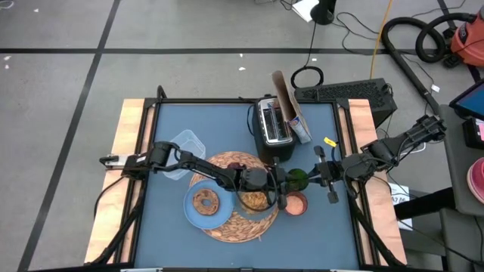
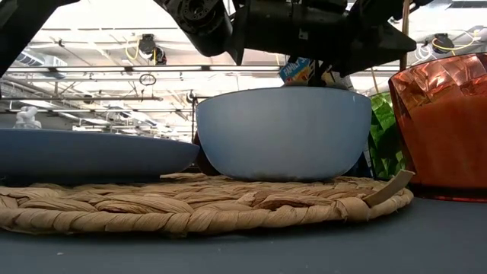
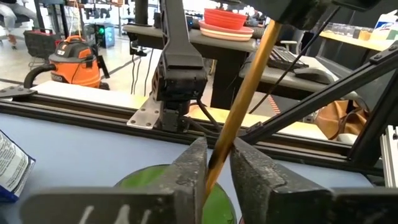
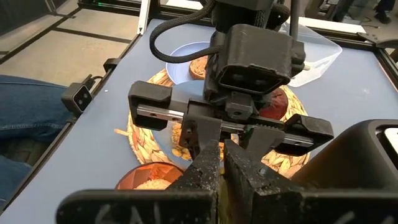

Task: Arrange a breakfast setting
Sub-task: Put the gold spoon on the right side of the blue bowl

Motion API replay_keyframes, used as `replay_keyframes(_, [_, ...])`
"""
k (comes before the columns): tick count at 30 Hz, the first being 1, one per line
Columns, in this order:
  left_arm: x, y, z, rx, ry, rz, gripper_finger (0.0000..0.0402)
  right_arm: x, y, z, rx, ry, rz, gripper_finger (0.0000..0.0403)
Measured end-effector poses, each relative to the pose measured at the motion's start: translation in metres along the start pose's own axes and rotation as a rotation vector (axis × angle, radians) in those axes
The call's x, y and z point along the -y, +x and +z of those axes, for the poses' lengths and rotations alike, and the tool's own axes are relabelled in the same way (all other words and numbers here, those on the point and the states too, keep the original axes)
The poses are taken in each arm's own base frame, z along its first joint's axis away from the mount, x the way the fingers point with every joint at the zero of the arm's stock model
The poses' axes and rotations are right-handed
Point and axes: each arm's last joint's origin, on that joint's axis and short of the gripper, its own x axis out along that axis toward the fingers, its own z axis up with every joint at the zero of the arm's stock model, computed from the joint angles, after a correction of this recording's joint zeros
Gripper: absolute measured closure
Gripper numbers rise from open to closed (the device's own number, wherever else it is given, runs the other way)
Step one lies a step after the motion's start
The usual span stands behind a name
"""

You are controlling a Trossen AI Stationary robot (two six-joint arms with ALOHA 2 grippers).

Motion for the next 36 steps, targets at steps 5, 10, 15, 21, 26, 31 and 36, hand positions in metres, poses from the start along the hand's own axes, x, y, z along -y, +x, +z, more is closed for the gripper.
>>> replay_keyframes(5, [0.001, 0.000, 0.000, 0.002, 0.002, -0.002, 0.0354, 0.000, 0.000, 0.000, 0.000, 0.004, -0.002, 0.0399])
replay_keyframes(10, [0.002, 0.000, 0.000, 0.008, 0.002, -0.010, 0.0368, 0.000, 0.000, 0.000, 0.002, 0.004, -0.004, 0.0386])
replay_keyframes(15, [0.003, -0.001, 0.003, 0.036, -0.006, -0.024, 0.0370, 0.000, -0.001, 0.002, 0.014, 0.007, -0.002, 0.0370])
replay_keyframes(21, [0.002, -0.001, 0.004, 0.042, 0.001, -0.025, 0.0371, 0.000, -0.002, 0.002, 0.017, 0.007, 0.002, 0.0369])
replay_keyframes(26, [0.002, -0.001, 0.006, 0.051, -0.001, -0.026, 0.0372, 0.002, -0.007, 0.002, 0.035, 0.012, 0.007, 0.0369])
replay_keyframes(31, [0.003, -0.001, 0.008, 0.072, 0.045, -0.027, 0.0373, 0.002, -0.012, 0.002, 0.052, 0.016, 0.013, 0.0369])
replay_keyframes(36, [0.003, -0.001, 0.012, 0.113, 0.049, -0.030, 0.0373, 0.003, -0.013, 0.002, 0.061, 0.018, 0.014, 0.0369])
